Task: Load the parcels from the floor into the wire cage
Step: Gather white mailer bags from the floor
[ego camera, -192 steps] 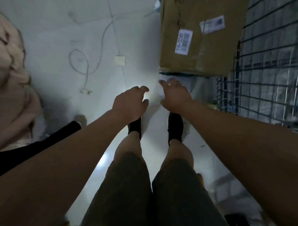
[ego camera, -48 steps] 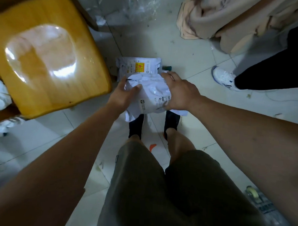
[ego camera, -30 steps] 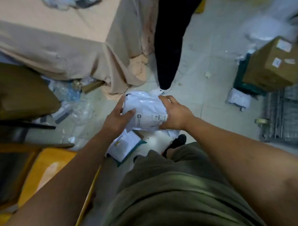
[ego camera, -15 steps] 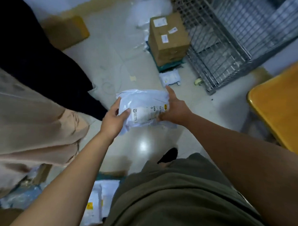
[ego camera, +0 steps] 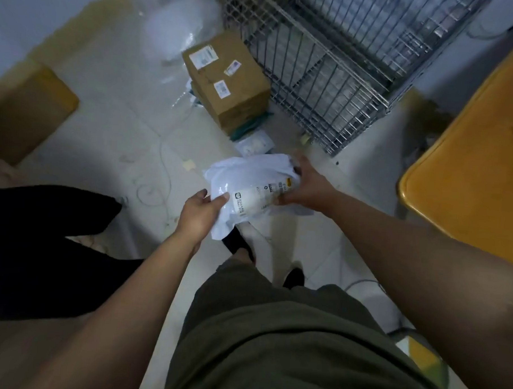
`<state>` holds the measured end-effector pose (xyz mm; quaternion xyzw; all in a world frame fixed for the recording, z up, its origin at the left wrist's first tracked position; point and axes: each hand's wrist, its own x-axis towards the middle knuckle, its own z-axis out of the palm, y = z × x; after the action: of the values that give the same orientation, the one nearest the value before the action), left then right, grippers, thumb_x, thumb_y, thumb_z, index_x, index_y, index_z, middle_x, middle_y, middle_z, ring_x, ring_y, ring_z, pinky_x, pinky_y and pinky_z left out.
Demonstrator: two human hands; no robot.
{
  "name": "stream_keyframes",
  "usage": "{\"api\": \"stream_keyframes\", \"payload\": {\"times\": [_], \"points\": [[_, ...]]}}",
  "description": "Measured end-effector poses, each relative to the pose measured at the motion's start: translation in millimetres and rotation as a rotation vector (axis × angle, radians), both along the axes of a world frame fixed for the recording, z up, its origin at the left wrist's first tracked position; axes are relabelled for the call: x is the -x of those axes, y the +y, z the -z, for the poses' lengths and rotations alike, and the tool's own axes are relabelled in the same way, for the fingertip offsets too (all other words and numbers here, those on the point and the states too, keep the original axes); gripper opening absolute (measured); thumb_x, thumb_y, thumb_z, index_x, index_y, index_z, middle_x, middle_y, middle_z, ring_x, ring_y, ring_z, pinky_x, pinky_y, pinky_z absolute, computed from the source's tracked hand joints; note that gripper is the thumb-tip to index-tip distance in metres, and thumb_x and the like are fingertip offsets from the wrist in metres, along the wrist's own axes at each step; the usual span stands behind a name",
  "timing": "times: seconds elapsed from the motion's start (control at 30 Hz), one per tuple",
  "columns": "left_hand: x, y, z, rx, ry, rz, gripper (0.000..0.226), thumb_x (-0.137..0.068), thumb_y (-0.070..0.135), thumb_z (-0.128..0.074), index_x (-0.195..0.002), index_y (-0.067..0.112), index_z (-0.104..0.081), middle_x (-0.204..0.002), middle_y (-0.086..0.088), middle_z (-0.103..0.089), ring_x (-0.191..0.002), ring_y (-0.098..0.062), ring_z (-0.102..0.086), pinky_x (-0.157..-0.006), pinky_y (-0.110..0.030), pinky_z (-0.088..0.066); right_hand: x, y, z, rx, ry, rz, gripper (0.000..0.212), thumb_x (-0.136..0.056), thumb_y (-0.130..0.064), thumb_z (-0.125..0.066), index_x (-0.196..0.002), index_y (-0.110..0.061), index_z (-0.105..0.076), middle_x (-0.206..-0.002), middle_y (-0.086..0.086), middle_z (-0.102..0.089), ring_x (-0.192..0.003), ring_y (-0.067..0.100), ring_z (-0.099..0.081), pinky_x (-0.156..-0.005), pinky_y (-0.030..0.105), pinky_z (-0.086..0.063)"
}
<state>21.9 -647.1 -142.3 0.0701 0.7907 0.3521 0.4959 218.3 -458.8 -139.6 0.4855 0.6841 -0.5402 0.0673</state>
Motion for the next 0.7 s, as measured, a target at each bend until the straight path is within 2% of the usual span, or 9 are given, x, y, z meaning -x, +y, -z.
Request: {"api": "stream_keyframes", "payload": {"times": [0.03, 0.1, 0.13, 0.2, 0.3, 0.4, 0.47, 0.57, 0.7], "points": [[9.4, 14.5, 0.5, -0.015, -0.021, 0.019, 0.058, -0.085, 0.054, -0.073, -0.128, 0.017, -0.067, -0.117, 0.000, -0.075, -0.106, -0.023, -0.070, -0.092, -0.039, -0.056, 8.4, 10.3, 0.7, 0.052, 0.023, 0.046, 0.125, -0.063, -0.035, -0.098, -0.161, -0.029, -0.020, -0.151, -0.003, -0.049, -0.134, 0.021, -0.049, -0.111, 0.038, -0.043], [26.2, 42.6, 1.4, -0.019, -0.012, 0.045, 0.035, -0.091, 0.049, -0.070, -0.111, 0.020, -0.072, -0.102, 0.001, -0.075, -0.096, -0.023, -0.068, -0.084, -0.036, -0.053, 26.2, 30.5, 0.8, 0.178, 0.090, 0.164, 0.112, -0.071, -0.033, -0.094, -0.160, -0.027, -0.027, -0.146, -0.009, -0.047, -0.131, 0.012, -0.047, -0.112, 0.041, -0.044], [33.4, 55.5, 2.3, 0.002, -0.005, 0.056, 0.035, -0.092, 0.050, -0.069, -0.111, 0.020, -0.070, -0.104, 0.000, -0.073, -0.098, -0.023, -0.067, -0.088, -0.038, -0.052, 34.6, 40.2, 1.3, 0.256, 0.126, 0.221, 0.102, -0.078, -0.027, -0.090, -0.159, -0.025, -0.029, -0.146, -0.008, -0.047, -0.131, 0.011, -0.045, -0.111, 0.040, -0.045], [47.9, 79.4, 5.1, 0.045, -0.006, 0.078, 0.049, -0.087, 0.057, -0.068, -0.119, 0.020, -0.067, -0.114, -0.001, -0.071, -0.105, -0.025, -0.066, -0.099, -0.046, -0.053, 50.3, 59.9, 2.5, 0.361, 0.156, 0.313, 0.087, -0.085, -0.025, -0.083, -0.157, -0.026, -0.034, -0.149, -0.005, -0.047, -0.137, 0.015, -0.045, -0.112, 0.042, -0.043], [66.1, 112.1, 13.1, 0.074, -0.038, 0.108, 0.062, -0.083, 0.059, -0.067, -0.129, 0.017, -0.065, -0.123, -0.004, -0.071, -0.110, -0.028, -0.067, -0.101, -0.052, -0.054, 68.8, 90.4, 11.2, 0.374, 0.109, 0.367, 0.081, -0.088, -0.030, -0.081, -0.156, -0.024, -0.037, -0.152, -0.001, -0.046, -0.132, 0.020, -0.049, -0.106, 0.042, -0.047], [77.2, 146.3, 30.4, 0.096, -0.036, 0.141, 0.061, -0.088, 0.054, -0.066, -0.136, 0.015, -0.062, -0.129, -0.005, -0.069, -0.114, -0.028, -0.065, -0.102, -0.050, -0.054, 80.5, 121.7, 30.4, 0.345, 0.057, 0.418, 0.076, -0.089, -0.025, -0.080, -0.152, -0.013, -0.039, -0.129, -0.002, -0.048, -0.116, 0.017, -0.050, -0.096, 0.035, -0.047], [82.5, 170.0, 51.1, 0.114, -0.028, 0.152, 0.058, -0.089, 0.052, -0.066, -0.133, 0.015, -0.063, -0.127, -0.004, -0.069, -0.113, -0.026, -0.065, -0.101, -0.048, -0.054, 87.8, 144.8, 55.5, 0.378, -0.015, 0.426, 0.074, -0.085, -0.032, -0.084, -0.145, -0.008, -0.048, -0.130, -0.001, -0.055, -0.116, 0.020, -0.056, -0.100, 0.040, -0.051], [86.7, 203.9, 92.8, 0.203, -0.072, 0.131, 0.046, -0.096, 0.043, -0.065, -0.133, 0.015, -0.062, -0.129, -0.006, -0.068, -0.115, -0.029, -0.063, -0.103, -0.046, -0.052, 100.2, 181.1, 105.6, 0.423, -0.089, 0.391, 0.060, -0.079, -0.037, -0.087, -0.128, -0.010, -0.067, -0.123, 0.010, -0.070, -0.110, 0.027, -0.067, -0.100, 0.047, -0.055], [87.1, 244.1, 165.1, 0.289, -0.151, 0.036, 0.050, -0.093, 0.042, -0.069, -0.133, 0.013, -0.062, -0.131, -0.008, -0.066, -0.116, -0.031, -0.062, -0.105, -0.046, -0.050, 121.2, 226.7, 189.1, 0.434, -0.177, 0.288, 0.063, -0.079, -0.040, -0.087, -0.130, -0.011, -0.064, -0.124, 0.007, -0.067, -0.111, 0.025, -0.064, -0.100, 0.043, -0.054]]}}
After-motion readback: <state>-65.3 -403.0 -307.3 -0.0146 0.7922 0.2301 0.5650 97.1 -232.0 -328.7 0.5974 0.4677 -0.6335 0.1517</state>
